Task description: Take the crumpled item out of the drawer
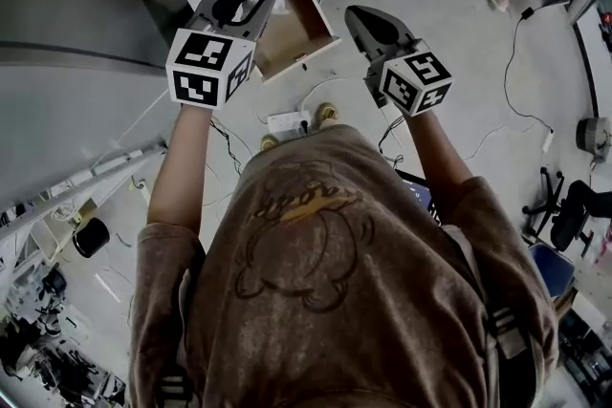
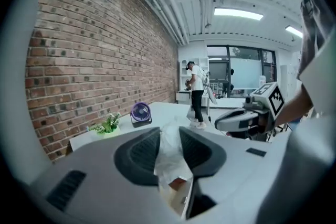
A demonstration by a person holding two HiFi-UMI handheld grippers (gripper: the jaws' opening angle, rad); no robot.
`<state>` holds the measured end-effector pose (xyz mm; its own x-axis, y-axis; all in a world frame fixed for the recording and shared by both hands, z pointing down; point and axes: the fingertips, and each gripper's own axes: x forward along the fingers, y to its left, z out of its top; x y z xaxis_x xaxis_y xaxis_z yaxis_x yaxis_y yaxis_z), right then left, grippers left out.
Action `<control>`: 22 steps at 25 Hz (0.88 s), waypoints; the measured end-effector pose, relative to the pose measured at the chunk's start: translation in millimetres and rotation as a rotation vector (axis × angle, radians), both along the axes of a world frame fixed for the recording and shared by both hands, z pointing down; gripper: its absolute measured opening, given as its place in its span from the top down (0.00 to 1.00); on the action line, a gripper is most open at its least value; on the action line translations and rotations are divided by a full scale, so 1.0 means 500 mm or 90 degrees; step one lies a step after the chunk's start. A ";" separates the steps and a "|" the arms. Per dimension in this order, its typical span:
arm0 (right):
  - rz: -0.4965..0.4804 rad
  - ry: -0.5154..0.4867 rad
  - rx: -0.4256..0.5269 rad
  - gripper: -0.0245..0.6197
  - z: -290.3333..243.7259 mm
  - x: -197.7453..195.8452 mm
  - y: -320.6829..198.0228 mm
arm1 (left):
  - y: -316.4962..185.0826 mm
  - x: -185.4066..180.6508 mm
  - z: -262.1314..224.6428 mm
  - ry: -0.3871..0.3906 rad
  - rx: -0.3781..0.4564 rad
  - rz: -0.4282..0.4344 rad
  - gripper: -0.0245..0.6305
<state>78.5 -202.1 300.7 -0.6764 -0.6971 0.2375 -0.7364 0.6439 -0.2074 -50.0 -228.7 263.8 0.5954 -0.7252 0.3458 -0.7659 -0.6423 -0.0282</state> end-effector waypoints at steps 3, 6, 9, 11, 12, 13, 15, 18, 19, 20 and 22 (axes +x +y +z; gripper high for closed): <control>-0.013 0.007 0.010 0.96 -0.019 -0.022 0.007 | 0.022 -0.038 -0.011 0.013 0.010 -0.022 0.79; -0.033 0.004 0.011 0.96 -0.031 -0.049 0.015 | 0.040 -0.072 -0.017 0.030 0.015 -0.047 0.79; -0.055 0.010 0.010 0.96 -0.035 -0.070 0.019 | 0.047 -0.093 -0.024 0.044 0.023 -0.067 0.79; -0.060 0.014 0.009 0.96 -0.034 -0.076 0.022 | 0.053 -0.101 -0.027 0.060 0.026 -0.075 0.79; -0.061 0.015 0.009 0.96 -0.032 -0.077 0.024 | 0.056 -0.104 -0.027 0.070 0.026 -0.078 0.79; -0.061 0.016 0.009 0.96 -0.030 -0.078 0.025 | 0.060 -0.107 -0.027 0.079 0.026 -0.080 0.79; -0.063 0.019 0.012 0.96 -0.028 -0.081 0.030 | 0.066 -0.110 -0.025 0.096 0.028 -0.080 0.79; -0.070 0.027 0.021 0.96 -0.027 -0.084 0.043 | 0.075 -0.108 -0.014 0.117 0.027 -0.076 0.79; -0.073 0.029 0.024 0.96 -0.026 -0.085 0.047 | 0.077 -0.107 -0.009 0.121 0.026 -0.075 0.79; -0.075 0.031 0.025 0.96 -0.024 -0.085 0.051 | 0.078 -0.105 -0.002 0.125 0.024 -0.073 0.79; -0.079 0.035 0.026 0.96 -0.018 -0.085 0.057 | 0.078 -0.101 0.012 0.132 0.017 -0.071 0.79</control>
<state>36.1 -173.5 291.8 -0.7446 -0.6189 0.2502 -0.6604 0.7377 -0.1403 -100.7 -189.6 269.9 0.5675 -0.7976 0.2041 -0.8232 -0.5549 0.1204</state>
